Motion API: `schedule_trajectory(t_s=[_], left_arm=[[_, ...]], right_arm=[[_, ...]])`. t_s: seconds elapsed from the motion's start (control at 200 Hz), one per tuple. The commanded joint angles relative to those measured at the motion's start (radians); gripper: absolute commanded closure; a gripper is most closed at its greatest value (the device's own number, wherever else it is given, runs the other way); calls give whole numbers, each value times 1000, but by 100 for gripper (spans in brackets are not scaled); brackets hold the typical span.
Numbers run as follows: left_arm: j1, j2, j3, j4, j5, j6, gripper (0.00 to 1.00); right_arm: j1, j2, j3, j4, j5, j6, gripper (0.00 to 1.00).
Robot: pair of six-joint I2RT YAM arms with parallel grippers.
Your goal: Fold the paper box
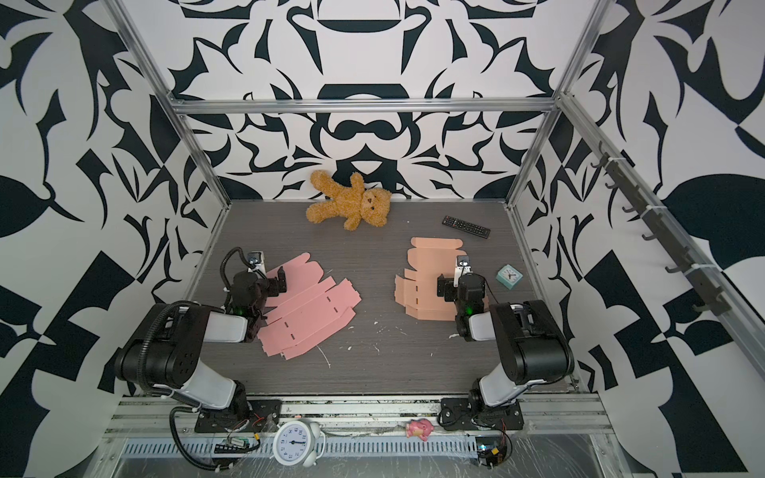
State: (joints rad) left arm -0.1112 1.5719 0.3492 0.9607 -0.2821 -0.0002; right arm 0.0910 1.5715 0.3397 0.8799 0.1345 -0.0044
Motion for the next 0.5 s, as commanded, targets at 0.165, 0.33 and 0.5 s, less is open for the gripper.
schedule_trajectory(t_s=[0.165,0.33,0.5], left_arm=[[5,-1,1,19,10,-3,1],[4,-1,1,18,10,-3,1],[4,-1,1,18,10,-1,1]], right_arm=[[-1,-17,18,28,-1,-7,1],[-1,-17,19,27,0,-8,1],[-2,-17,16,30,38,6,1]])
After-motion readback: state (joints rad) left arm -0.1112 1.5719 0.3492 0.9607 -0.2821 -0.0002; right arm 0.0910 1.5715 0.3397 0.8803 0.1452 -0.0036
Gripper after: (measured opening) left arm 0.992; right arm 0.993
